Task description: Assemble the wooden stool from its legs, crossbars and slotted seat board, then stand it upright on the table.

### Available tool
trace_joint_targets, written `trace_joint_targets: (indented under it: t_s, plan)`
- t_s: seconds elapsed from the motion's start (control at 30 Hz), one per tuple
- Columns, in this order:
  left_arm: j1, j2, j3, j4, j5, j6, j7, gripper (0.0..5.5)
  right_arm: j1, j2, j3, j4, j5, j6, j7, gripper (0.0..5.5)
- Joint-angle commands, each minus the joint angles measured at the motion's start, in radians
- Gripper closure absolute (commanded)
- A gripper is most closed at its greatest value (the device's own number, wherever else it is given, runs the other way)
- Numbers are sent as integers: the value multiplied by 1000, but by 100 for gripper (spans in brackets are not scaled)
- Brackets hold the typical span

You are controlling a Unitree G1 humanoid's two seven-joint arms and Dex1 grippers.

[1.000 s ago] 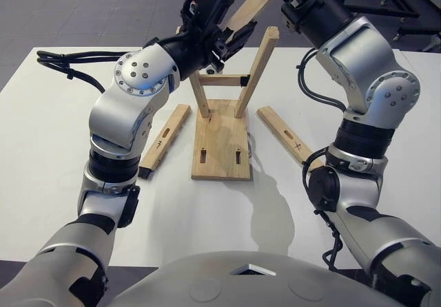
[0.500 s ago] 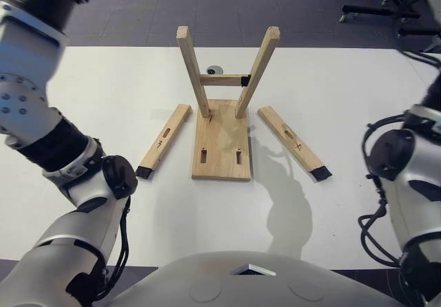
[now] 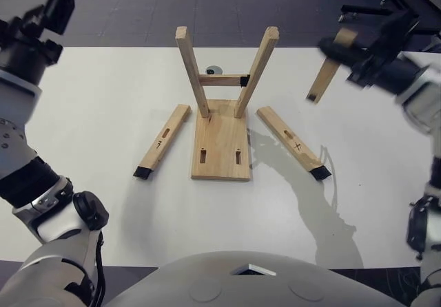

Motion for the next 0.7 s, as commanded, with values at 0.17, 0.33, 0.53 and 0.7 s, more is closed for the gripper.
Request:
trace_joint_targets:
  t_s: [0.17, 0.33, 0.53, 0.7]
  plan:
    - [123, 20, -69, 79, 57, -107, -85, 51, 198, 174, -81, -18, -70, -196, -31, 511]
    - [128, 32, -110, 111, 81, -147, -109, 51, 227, 275, -77, 35, -107, -279, -23, 511]
    - [141, 36, -149, 142, 114, -185, -131, 51, 213, 308, -6, 195, -272, -506, 68, 511]
    - [155, 27, -162, 136, 118, -195, -133, 51, 180, 314, -21, 261, -251, -514, 124, 511]
